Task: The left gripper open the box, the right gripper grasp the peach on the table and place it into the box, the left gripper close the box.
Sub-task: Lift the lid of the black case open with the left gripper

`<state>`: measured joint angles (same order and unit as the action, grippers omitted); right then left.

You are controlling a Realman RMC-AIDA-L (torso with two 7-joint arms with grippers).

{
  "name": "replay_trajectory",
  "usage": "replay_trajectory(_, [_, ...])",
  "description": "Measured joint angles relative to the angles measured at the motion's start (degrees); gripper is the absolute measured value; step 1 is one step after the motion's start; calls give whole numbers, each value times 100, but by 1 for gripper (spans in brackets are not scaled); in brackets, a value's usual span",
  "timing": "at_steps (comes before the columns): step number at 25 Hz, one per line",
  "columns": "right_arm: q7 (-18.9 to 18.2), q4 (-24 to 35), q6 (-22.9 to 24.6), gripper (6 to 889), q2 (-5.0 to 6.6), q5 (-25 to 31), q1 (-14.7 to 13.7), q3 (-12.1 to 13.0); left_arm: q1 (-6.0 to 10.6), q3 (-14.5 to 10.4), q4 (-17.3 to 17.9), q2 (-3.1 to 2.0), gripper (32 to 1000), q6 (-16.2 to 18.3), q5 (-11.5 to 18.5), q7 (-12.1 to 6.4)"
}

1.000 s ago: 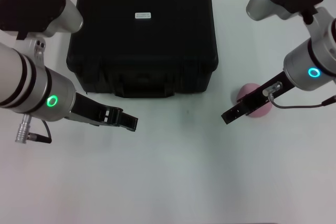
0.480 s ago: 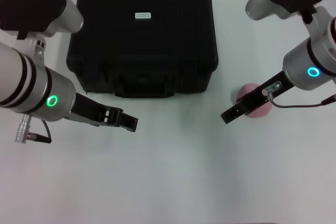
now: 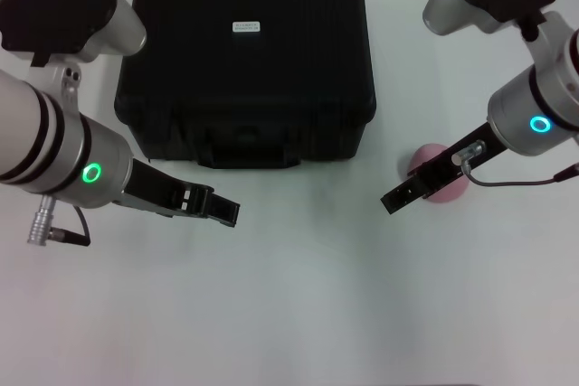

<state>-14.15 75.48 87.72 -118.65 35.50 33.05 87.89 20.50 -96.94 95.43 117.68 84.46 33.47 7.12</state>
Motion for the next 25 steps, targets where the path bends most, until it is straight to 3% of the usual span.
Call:
replay_trajectory(9, [-17,47,52,800,37,-48,13,-232,9,0,3,-4,878,1,8,0])
replay_trajectory(15, [-33,104,70,800,40,-63,23,-251,7,37,42,-17,878,15,-32,0])
replay_trajectory(22, [-35,107,70,799,44,-68,26,-256,88,474,393,-28,878,387,-501,24])
replay_trajectory(25, [-33,105,70,799,44,-69,26,-256,141,701,532,-31,878,473,-548,17])
